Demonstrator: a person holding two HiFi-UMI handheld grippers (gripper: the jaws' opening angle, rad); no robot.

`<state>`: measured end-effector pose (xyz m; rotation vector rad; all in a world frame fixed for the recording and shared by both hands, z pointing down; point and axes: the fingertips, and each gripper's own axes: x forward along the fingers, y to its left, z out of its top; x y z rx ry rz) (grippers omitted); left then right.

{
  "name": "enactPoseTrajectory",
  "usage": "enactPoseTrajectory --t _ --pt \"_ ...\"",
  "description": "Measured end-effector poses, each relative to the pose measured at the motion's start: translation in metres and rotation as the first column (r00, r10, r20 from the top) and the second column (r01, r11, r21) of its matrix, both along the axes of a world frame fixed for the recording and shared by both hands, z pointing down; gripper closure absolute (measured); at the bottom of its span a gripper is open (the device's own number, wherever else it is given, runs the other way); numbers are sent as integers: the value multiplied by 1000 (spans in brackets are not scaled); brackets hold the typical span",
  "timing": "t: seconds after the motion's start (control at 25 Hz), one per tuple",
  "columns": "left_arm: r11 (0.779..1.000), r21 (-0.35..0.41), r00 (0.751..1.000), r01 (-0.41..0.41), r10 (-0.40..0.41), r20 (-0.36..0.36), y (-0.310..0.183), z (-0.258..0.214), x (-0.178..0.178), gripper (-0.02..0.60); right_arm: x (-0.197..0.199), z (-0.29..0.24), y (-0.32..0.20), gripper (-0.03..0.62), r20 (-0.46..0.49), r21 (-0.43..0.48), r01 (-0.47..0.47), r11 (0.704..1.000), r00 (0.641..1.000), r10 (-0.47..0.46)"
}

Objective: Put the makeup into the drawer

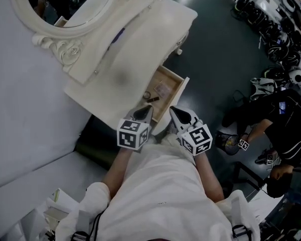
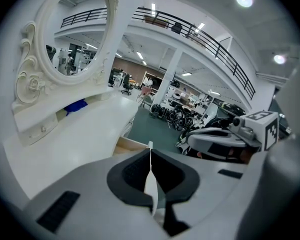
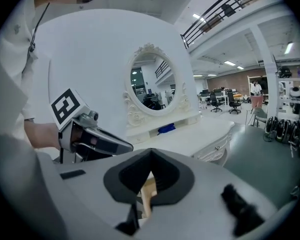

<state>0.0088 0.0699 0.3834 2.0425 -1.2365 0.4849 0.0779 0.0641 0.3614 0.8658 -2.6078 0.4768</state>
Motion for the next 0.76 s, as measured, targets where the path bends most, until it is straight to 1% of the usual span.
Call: enactPoseTrajectory --t 0.16,0.76 --pt "999 -18 999 -33 33 1 1 4 9 571 2 4 5 583 -19 -8 29 1000 999 -29" --pt "999 -25 999 -40 40 9 -8 6 24 571 20 14 2 583 -46 -39 45 998 998 -47"
